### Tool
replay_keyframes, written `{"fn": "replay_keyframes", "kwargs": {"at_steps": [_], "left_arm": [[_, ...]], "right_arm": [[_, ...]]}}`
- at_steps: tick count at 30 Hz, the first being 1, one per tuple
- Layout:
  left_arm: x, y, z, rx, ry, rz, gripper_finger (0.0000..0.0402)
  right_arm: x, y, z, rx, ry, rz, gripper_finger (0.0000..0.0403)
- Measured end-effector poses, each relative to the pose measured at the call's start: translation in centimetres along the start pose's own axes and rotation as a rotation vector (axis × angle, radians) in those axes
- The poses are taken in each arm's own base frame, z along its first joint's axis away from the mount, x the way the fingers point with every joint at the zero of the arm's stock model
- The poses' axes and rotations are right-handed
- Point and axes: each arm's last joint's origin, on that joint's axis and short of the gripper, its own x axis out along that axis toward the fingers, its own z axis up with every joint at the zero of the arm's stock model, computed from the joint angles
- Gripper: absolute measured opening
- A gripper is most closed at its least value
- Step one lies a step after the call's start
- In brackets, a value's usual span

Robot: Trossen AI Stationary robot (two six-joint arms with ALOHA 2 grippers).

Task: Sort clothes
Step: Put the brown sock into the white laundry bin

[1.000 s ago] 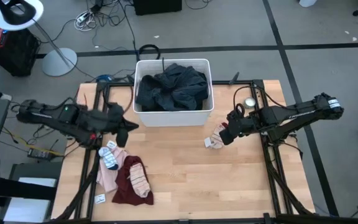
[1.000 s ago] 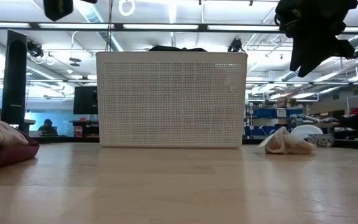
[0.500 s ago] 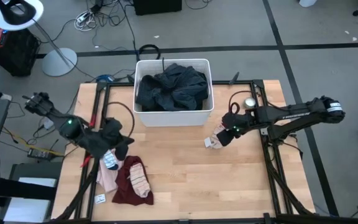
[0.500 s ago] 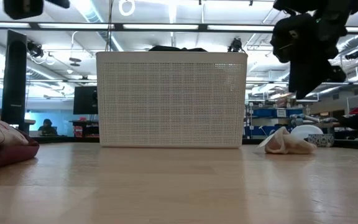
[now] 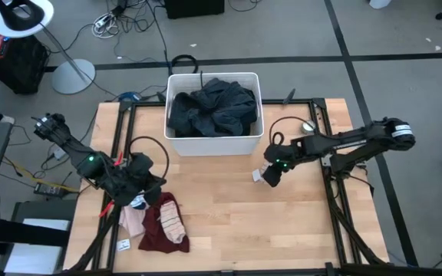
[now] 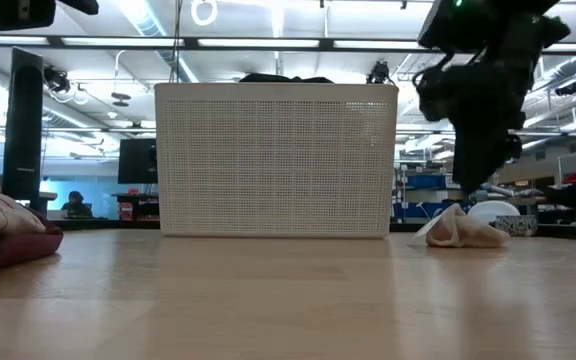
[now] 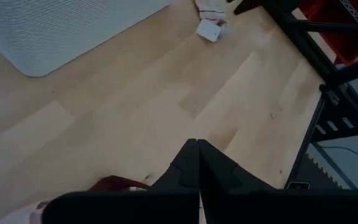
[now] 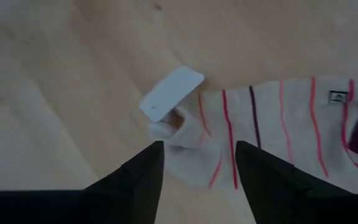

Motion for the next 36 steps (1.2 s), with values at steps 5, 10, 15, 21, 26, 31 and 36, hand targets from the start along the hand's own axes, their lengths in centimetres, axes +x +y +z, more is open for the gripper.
{"fn": "replay_keyframes", "kwargs": {"at_steps": [5,10,15,21,26,31,36], "left_arm": [[0.0,-0.2,0.0,-0.011,-0.001,-0.017,0.0001],[0.0,-0.2,0.0,-0.011,-0.001,-0.016,0.0001],[0.0,-0.2,0.0,-0.019,-0.001,-0.016,0.0001],[0.0,-0.2,0.0,-0.020,-0.001,-0.016,0.0001],[0.0,-0.1,0.0,-0.017,0.000,-0.013,0.0001],[0.0,0.1,0.0,-0.002,0.004,0.008,0.0001],[0.0,0.5,-0.1,0.022,0.010,0.041,0.0001]], "right_arm": [[2.3,0.3,0.2,-0.016,0.042,-0.037,0.0212],[4.6,0.3,0.1,-0.027,0.099,-0.086,0.0205],[6.7,0.2,-0.2,-0.016,0.158,-0.143,0.0152],[6.0,1.3,0.0,-0.060,0.157,-0.099,0.0016],[2.0,2.8,1.7,-0.066,0.081,-0.101,0.0008],[-3.6,4.6,3.7,-0.110,-0.036,-0.101,0.0005],[-9.2,6.6,6.3,-0.167,-0.207,-0.080,0.0003]]}}
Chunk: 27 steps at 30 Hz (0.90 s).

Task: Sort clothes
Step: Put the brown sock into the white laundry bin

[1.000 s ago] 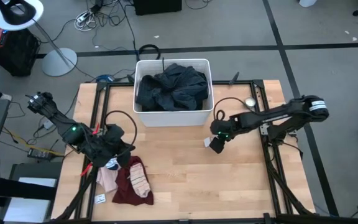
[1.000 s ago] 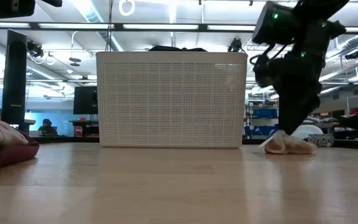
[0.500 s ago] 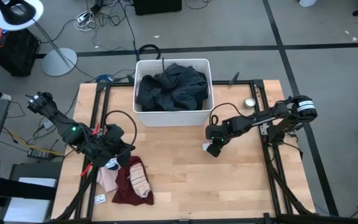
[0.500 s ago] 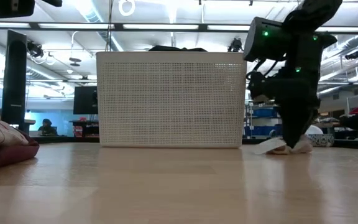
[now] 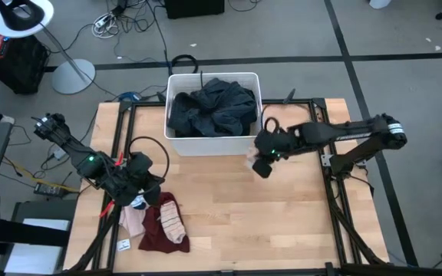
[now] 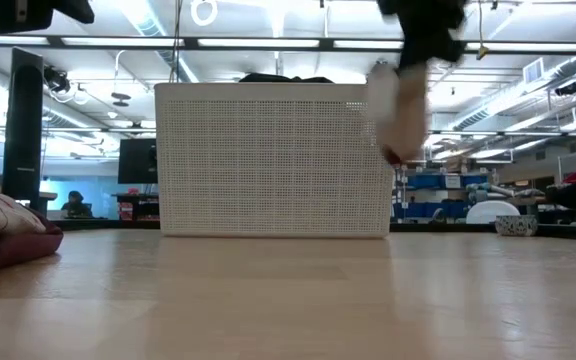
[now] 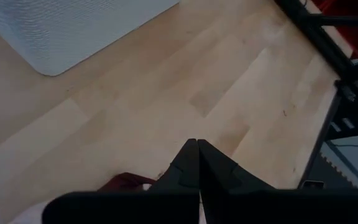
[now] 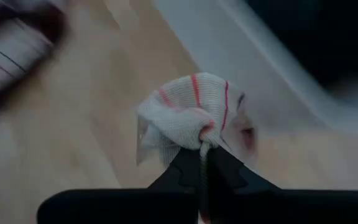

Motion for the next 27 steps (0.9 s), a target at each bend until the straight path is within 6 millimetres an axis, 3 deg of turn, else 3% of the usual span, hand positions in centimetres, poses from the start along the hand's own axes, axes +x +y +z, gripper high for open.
{"fn": "replay_keyframes", "kwargs": {"at_steps": [9,15,21,27], "left_arm": [[0.0,0.2,0.0,0.034,0.004,0.022,0.0001],[0.0,0.5,-0.1,0.052,0.009,0.046,0.0001],[-0.1,0.8,-0.1,0.068,0.014,0.069,0.0001],[-0.1,1.2,-0.1,0.094,0.021,0.103,0.0001]], "right_arm": [[-7.7,1.1,8.1,-0.090,-0.336,0.056,0.0001],[-9.4,0.3,13.9,-0.131,-0.502,0.011,0.0002],[-6.6,-1.7,18.8,-0.128,-0.532,-0.060,0.0002],[-0.1,-4.1,22.1,-0.097,-0.490,-0.046,0.0002]]}}
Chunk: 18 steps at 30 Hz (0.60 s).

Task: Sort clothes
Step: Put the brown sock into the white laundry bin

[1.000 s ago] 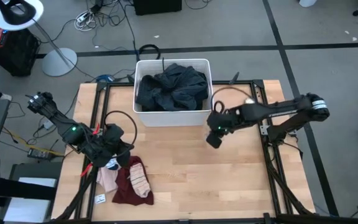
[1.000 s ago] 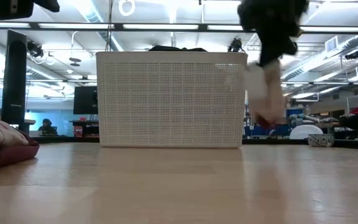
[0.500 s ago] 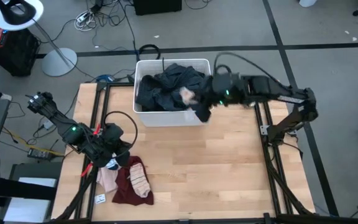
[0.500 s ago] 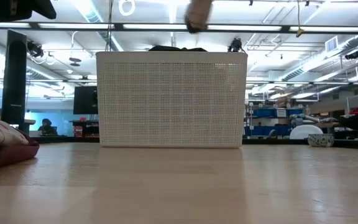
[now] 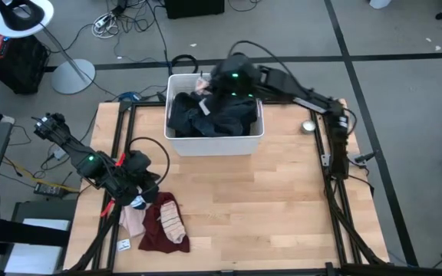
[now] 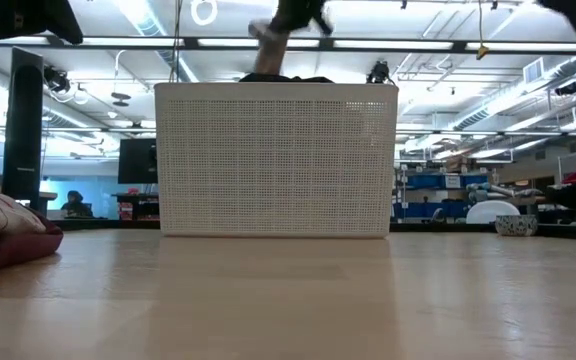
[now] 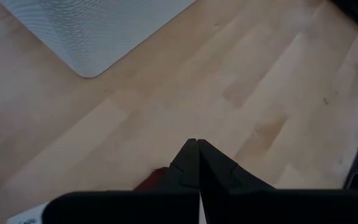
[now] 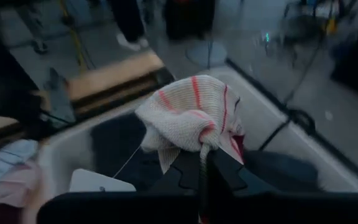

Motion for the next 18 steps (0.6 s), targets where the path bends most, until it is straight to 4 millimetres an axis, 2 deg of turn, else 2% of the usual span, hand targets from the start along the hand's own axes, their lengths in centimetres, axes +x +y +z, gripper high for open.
{"fn": "replay_keyframes", "kwargs": {"at_steps": [6,12,16,18], "left_arm": [[-0.4,0.6,0.1,0.005,0.008,0.006,0.0001],[-1.2,1.4,0.5,-0.018,0.024,-0.033,0.0001],[-1.6,1.8,0.7,-0.016,0.019,-0.052,0.0001],[-1.7,1.9,0.7,-0.014,0.018,-0.057,0.0001]], "right_arm": [[8.4,-1.3,-4.1,0.026,0.194,-0.045,0.0003],[15.9,-2.2,-10.5,0.146,0.463,-0.035,0.0004],[18.6,-2.5,-13.6,0.212,0.597,-0.010,0.0004],[18.9,-2.5,-14.2,0.217,0.631,-0.003,0.0004]]}}
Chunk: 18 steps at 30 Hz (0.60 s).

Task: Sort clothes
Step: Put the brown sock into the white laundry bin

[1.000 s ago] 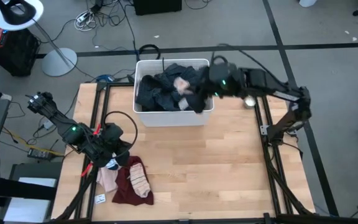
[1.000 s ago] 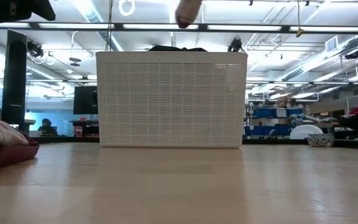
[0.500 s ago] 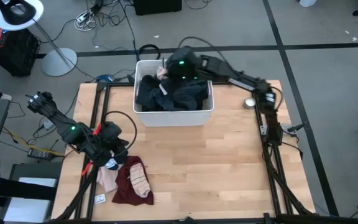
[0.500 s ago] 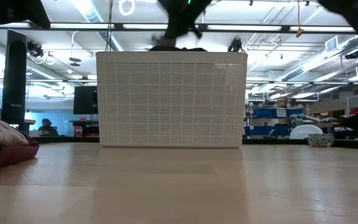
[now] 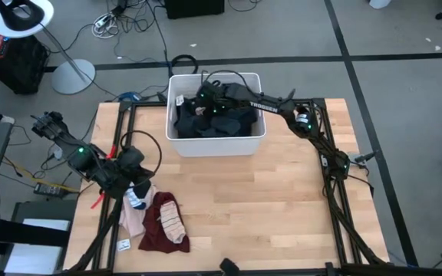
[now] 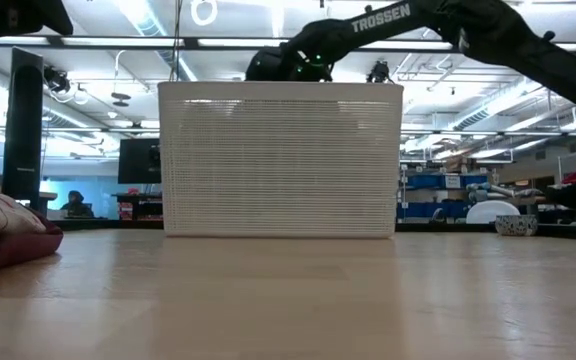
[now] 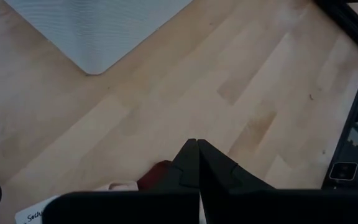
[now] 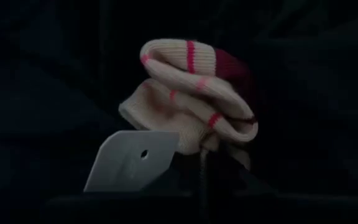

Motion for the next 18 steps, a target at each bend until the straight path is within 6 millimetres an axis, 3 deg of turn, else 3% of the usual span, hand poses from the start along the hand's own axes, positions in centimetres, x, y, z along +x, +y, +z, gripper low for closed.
{"fn": "replay_keyframes", "kwargs": {"at_steps": [4,7,18], "left_arm": [[-0.1,0.2,0.0,0.005,0.001,0.003,0.0001],[-0.1,0.3,0.0,0.011,0.003,0.013,0.0001],[-0.1,0.3,0.0,0.016,0.004,0.021,0.0001]], "right_arm": [[-0.4,0.2,0.1,-0.007,-0.020,0.008,0.0004],[-2.4,0.4,0.6,-0.012,-0.076,0.028,0.0015],[-14.4,0.1,0.6,-0.026,-0.248,0.082,0.0136]]}}
